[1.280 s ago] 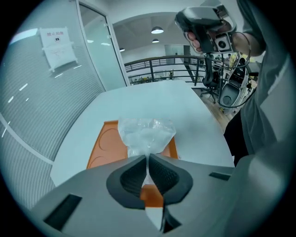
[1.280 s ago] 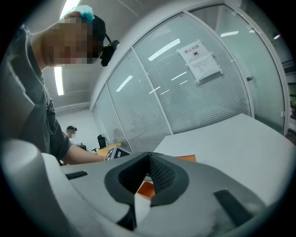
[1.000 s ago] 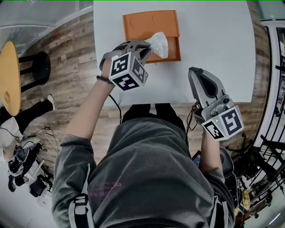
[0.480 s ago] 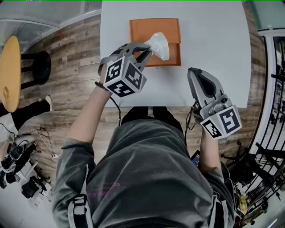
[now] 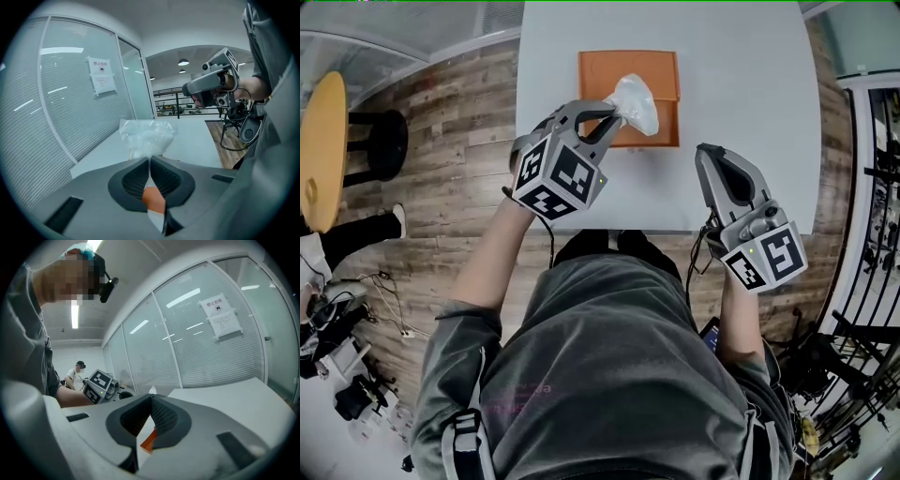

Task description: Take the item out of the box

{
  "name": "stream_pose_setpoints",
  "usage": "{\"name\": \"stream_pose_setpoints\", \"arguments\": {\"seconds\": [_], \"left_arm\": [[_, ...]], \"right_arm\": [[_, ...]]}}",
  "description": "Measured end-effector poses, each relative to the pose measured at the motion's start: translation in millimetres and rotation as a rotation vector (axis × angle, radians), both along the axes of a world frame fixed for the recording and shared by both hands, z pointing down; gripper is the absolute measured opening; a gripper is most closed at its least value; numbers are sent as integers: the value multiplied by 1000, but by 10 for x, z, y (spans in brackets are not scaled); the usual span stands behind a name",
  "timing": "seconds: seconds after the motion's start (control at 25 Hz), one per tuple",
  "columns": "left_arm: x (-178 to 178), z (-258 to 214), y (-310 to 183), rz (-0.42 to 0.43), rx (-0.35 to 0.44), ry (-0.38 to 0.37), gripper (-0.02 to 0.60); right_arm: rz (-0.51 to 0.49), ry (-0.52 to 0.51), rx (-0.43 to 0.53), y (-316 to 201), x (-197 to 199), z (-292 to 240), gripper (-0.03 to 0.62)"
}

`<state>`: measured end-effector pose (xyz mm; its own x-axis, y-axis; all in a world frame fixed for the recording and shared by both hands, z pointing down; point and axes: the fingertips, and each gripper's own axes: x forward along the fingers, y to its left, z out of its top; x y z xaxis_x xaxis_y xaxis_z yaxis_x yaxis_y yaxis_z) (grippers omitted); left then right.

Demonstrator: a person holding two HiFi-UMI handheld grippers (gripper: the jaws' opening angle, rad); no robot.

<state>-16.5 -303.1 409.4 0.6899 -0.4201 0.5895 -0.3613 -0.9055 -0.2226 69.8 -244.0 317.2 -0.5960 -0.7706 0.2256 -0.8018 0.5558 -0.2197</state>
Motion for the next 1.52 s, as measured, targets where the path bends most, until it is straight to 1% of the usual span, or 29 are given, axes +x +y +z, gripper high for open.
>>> {"name": "stream_pose_setpoints", "arguments": {"seconds": [0.24,0.44,0.68,1.12,1.52], "left_arm": [[-75,-198,44,-31,9,64,25],[-82,-440,79,-65,32,122,25],[-291,-665,84,-92,60,189,25],[-413,-971,184,-134,114,270,25],[-514,-1086,228,-175,122,334,25]], "right_arm": [[-7,15,24,-3,-50,-88,3],[-13,17,44,37,1,-189,5],[-22,23,61,17,-147,-244,5],[-48,29,89,34,-217,-382,5],[-63,46,100,46,-253,-456,5]]}}
